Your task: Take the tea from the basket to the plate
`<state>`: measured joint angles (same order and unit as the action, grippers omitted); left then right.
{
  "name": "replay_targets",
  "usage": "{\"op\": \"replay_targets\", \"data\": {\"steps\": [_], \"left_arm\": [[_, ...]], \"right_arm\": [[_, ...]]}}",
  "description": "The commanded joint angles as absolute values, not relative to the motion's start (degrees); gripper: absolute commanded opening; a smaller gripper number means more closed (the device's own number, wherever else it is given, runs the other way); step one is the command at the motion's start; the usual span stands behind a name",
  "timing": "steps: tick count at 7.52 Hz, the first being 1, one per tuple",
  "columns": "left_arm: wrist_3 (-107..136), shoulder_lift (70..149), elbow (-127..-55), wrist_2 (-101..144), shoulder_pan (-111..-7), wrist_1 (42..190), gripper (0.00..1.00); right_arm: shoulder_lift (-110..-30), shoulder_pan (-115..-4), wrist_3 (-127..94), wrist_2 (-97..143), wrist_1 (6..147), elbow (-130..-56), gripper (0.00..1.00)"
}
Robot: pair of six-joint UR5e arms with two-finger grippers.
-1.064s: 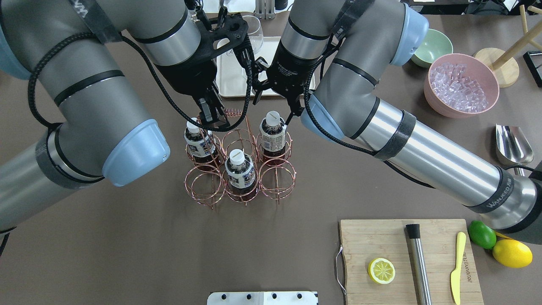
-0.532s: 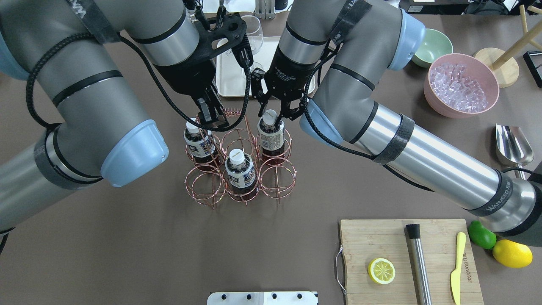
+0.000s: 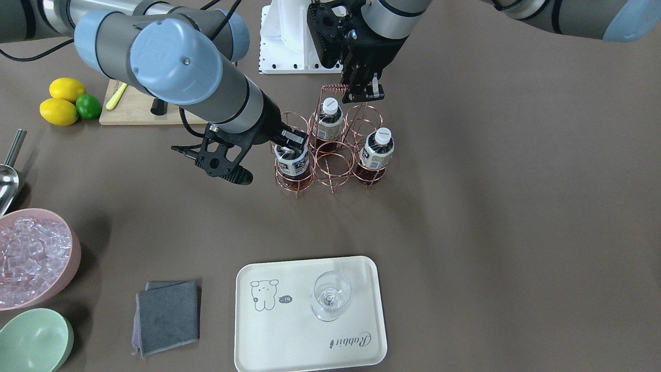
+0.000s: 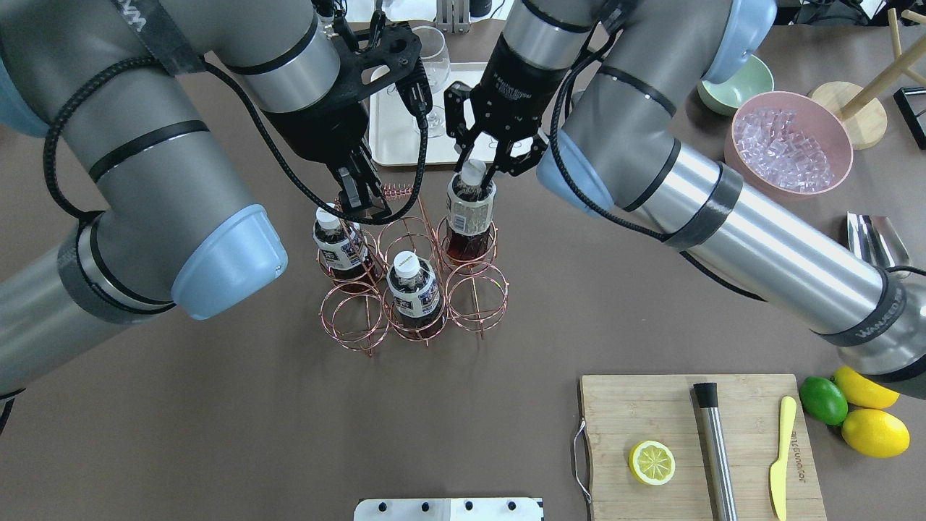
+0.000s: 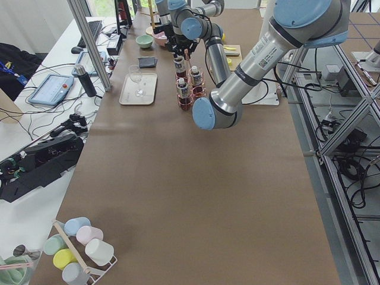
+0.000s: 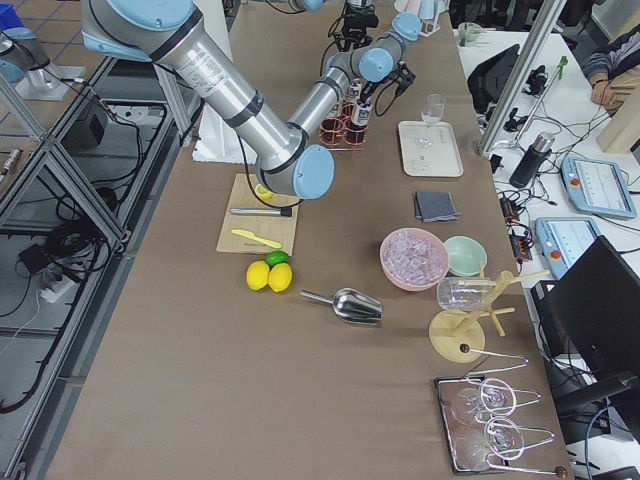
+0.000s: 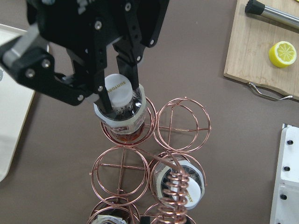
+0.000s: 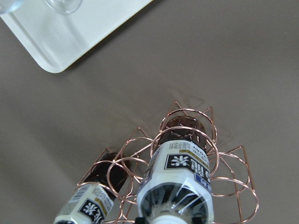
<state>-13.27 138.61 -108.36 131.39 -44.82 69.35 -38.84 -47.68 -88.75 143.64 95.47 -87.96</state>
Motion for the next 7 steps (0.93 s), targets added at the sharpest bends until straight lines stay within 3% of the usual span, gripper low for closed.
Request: {"op": "replay_targets", "data": {"steps": [1,3,4,7], "left_arm": [[-13.3,138.6,-108.5,131.4,-44.8,69.3,0.0],[-13.3,138.5,-108.5,131.4,-44.8,69.3,0.0],[-13.2,138.6,-109.2,131.3,-44.9,69.3,0.0],[-13.2,135.6,-114.1,131.6,-46.8,68.7,0.0]], "right_arm": [[-37.4,-55.5,-88.5,150.8,100.3,-91.2,0.0],[-36.7,-60.3,-86.2,151.8,100.8,-94.4,0.0],[-36.4,-63.2,-77.5,152.1,100.8,-92.6,0.0],[-29.0,-67.5,-54.1,153.1,100.6,-71.4,0.0]]}}
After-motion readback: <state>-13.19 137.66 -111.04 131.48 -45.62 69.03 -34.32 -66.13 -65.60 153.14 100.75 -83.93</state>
